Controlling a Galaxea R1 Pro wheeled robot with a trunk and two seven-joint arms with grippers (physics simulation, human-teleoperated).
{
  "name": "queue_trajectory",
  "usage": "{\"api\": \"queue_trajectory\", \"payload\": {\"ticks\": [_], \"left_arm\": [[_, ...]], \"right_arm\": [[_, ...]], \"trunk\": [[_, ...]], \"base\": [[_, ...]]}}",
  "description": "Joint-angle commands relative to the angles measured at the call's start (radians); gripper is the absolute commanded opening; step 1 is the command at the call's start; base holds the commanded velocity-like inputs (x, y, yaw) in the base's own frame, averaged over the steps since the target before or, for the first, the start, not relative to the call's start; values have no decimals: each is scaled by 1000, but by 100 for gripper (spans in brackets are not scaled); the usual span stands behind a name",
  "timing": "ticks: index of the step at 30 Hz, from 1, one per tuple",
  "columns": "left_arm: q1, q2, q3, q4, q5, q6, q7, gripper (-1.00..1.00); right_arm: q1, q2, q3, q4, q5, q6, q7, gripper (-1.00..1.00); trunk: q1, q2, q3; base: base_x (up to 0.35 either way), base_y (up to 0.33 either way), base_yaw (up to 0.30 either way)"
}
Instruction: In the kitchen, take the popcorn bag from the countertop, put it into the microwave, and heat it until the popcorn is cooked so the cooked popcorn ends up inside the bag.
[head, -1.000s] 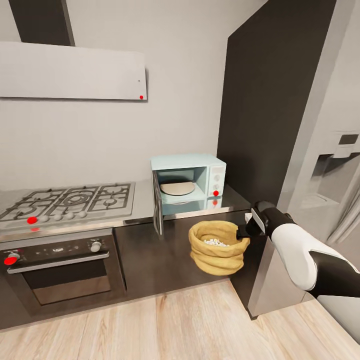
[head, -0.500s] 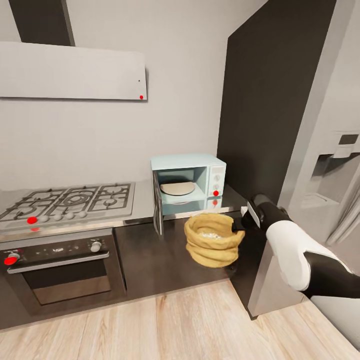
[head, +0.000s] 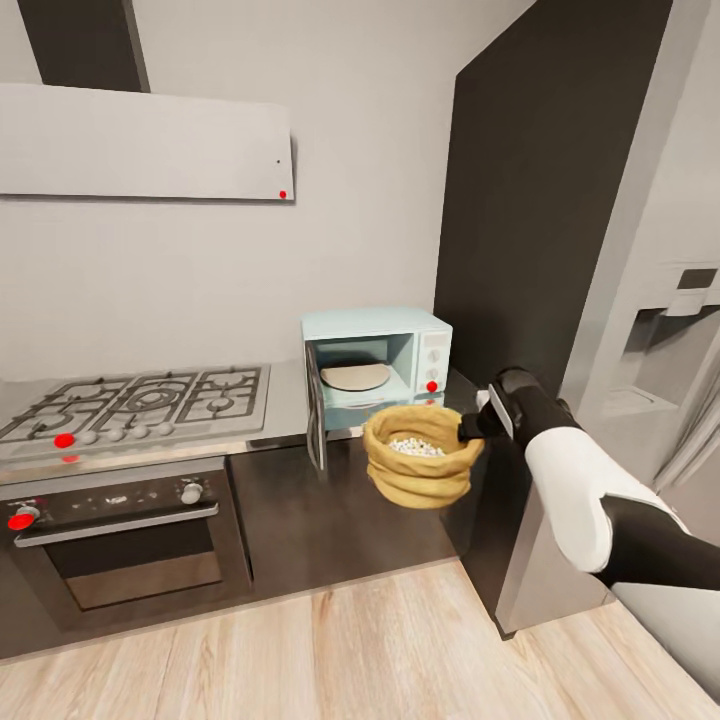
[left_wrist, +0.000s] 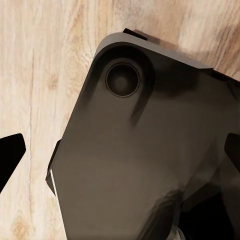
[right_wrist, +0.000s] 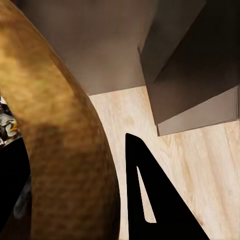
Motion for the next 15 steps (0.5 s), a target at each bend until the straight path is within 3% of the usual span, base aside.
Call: {"api": "queue_trajectory", "payload": {"ticks": [1, 8, 15], "left_arm": [[0, 0, 2, -1, 3, -2, 2, 100], [0, 0, 2, 0, 3, -2, 2, 100], [0, 0, 2, 0, 3, -2, 2, 100]], "right_arm": [[-16, 1, -7, 2, 11, 3, 7, -100], [-148, -11, -8, 139, 7, 3, 5, -100], [-213, -10, -15, 223, 6, 3, 3, -100]], "trunk": [[0, -1, -1], [0, -1, -1], [0, -1, -1]], "base": [[0, 0, 0], [0, 0, 0], [0, 0, 0]]}}
